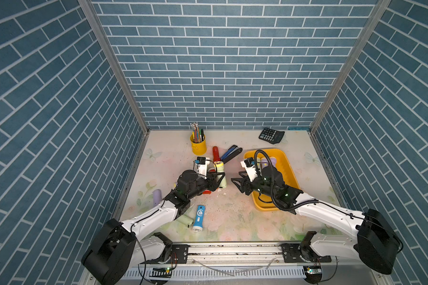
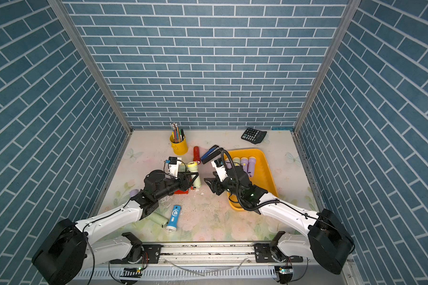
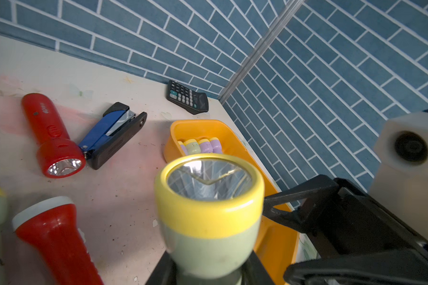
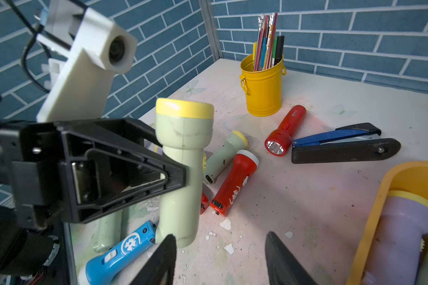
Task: Put the flashlights into the storage boxes
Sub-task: Adjust the flashlight.
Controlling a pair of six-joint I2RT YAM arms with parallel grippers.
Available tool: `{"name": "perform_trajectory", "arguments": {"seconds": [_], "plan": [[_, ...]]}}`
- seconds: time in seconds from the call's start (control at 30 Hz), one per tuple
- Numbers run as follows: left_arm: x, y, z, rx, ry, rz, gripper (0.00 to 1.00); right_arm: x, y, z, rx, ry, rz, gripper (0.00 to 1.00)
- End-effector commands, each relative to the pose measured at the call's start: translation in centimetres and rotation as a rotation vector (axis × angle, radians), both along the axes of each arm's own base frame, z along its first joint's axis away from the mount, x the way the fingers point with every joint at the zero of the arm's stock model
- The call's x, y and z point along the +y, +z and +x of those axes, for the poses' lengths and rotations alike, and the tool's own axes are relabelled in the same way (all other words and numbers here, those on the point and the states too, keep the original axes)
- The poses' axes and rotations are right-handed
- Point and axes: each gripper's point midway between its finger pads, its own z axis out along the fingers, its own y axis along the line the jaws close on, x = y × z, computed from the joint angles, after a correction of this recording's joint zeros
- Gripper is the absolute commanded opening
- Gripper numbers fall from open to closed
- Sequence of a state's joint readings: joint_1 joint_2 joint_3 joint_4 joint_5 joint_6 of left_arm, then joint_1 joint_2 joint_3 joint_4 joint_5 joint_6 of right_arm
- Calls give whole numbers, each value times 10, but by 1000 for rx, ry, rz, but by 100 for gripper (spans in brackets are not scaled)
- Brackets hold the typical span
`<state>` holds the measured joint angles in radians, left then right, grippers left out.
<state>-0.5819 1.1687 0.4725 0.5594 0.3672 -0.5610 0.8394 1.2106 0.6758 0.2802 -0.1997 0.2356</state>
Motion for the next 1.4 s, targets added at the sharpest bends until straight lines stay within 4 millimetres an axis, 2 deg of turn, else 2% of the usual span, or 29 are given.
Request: {"name": "perform_trajectory", "arguments": {"seconds": [0.0, 0.23, 0.43, 0.57, 0.7, 0.9, 1.37], "plan": [[-8, 26, -11, -168, -98, 6, 23, 1, 18, -16, -95, 138, 27, 58], [-14, 39, -24, -309, -194, 32, 21, -8, 14, -21, -22, 235, 37, 58], [-18, 47, -39, -408, -269, 28, 19, -14, 19, -24, 21, 319, 58, 58], [-22, 49, -48, -462, -328, 28, 15, -16, 16, -29, 29, 364, -2, 58], [-23, 50, -51, -511, -339, 19, 15, -15, 15, -35, 22, 417, -27, 57], [-27, 50, -57, -538, -384, 1, 15, -9, 9, -42, 44, 510, -54, 58], [-35, 65, -55, -541, -399, -163, 15, 22, 22, -58, 86, 686, 63, 58]]}}
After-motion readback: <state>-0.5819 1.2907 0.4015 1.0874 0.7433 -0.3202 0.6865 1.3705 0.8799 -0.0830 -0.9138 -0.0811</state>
